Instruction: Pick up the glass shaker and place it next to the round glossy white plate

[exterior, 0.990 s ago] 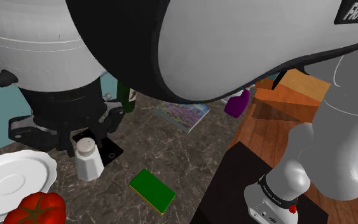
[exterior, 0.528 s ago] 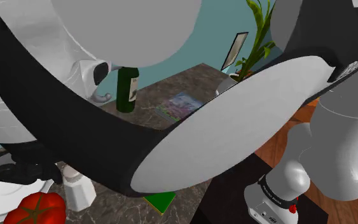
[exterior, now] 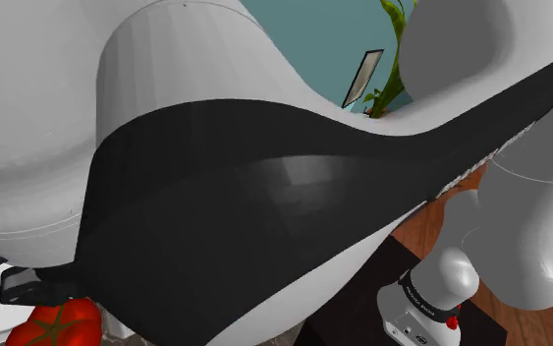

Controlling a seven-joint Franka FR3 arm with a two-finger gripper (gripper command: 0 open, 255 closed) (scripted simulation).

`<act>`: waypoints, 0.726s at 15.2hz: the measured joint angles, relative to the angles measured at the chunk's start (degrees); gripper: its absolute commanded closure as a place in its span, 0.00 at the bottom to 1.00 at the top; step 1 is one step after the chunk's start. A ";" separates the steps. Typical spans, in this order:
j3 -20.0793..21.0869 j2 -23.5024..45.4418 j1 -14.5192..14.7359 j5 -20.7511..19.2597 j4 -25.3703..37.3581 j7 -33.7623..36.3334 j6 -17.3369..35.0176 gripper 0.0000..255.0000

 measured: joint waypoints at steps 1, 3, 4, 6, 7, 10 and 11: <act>-0.04 0.06 -0.08 -0.10 -0.76 0.19 0.78 1.00; -0.12 0.22 -0.17 -0.29 -1.96 0.54 2.07 1.00; -0.15 0.38 -0.11 -0.43 -2.53 0.85 2.73 1.00; -0.34 0.95 -0.13 -0.80 -3.29 1.12 3.97 1.00; -0.44 1.25 -0.10 -1.02 -3.65 1.35 4.60 1.00; -0.66 1.77 -0.21 -1.44 -5.11 1.80 6.44 1.00; -0.73 1.86 -0.31 -1.59 -5.85 1.98 7.26 1.00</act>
